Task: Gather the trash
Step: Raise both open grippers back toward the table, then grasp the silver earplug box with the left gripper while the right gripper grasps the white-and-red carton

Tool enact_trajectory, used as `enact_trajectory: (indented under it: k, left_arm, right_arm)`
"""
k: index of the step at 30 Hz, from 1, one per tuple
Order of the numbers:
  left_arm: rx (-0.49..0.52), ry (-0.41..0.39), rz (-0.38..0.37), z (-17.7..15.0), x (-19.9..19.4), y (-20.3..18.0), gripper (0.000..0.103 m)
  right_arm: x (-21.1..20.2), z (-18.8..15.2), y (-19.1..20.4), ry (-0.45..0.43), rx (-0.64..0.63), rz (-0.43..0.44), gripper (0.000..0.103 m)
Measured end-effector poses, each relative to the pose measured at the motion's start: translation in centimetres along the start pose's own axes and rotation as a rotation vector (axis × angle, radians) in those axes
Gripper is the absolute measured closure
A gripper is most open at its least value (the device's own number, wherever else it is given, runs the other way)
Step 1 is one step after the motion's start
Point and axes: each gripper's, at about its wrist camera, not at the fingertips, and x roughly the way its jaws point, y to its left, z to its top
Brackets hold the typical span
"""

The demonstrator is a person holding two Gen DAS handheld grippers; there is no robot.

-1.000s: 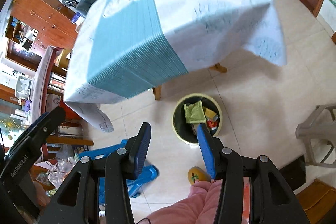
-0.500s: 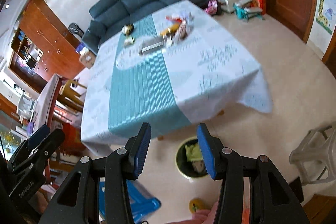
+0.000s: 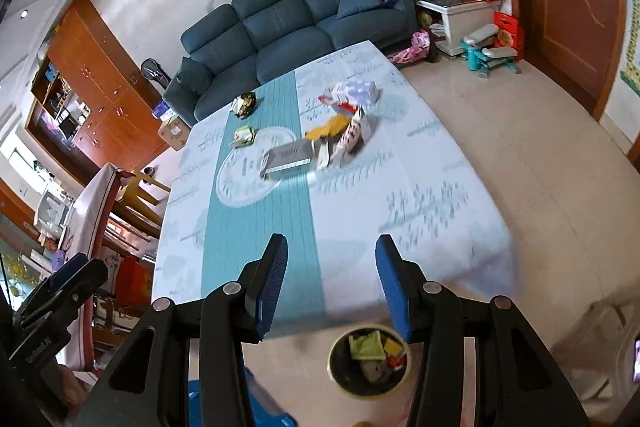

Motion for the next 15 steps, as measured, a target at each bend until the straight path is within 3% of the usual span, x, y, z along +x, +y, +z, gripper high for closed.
enact_trajectory:
  k: [2,9,15]
  left_arm:
    - [0.013,0.02,0.012,1.6,3.0,-0.8,0.022]
    - [0.121,0.188,0.007,7.7,17.5,-4.0,0.021]
    - [0.232,0.314,-0.023,9.7,27.7,-4.9,0.019]
  right_arm:
    - [3.0,3.3,-1.3,0.029,-0.02,0.013,0.056]
    - [14.4,12.5,-5.3,0.159,-0.085,0.036,0.056]
    - [24.0,17.0,-6.6,0.248,-0.114,0.069,0.056]
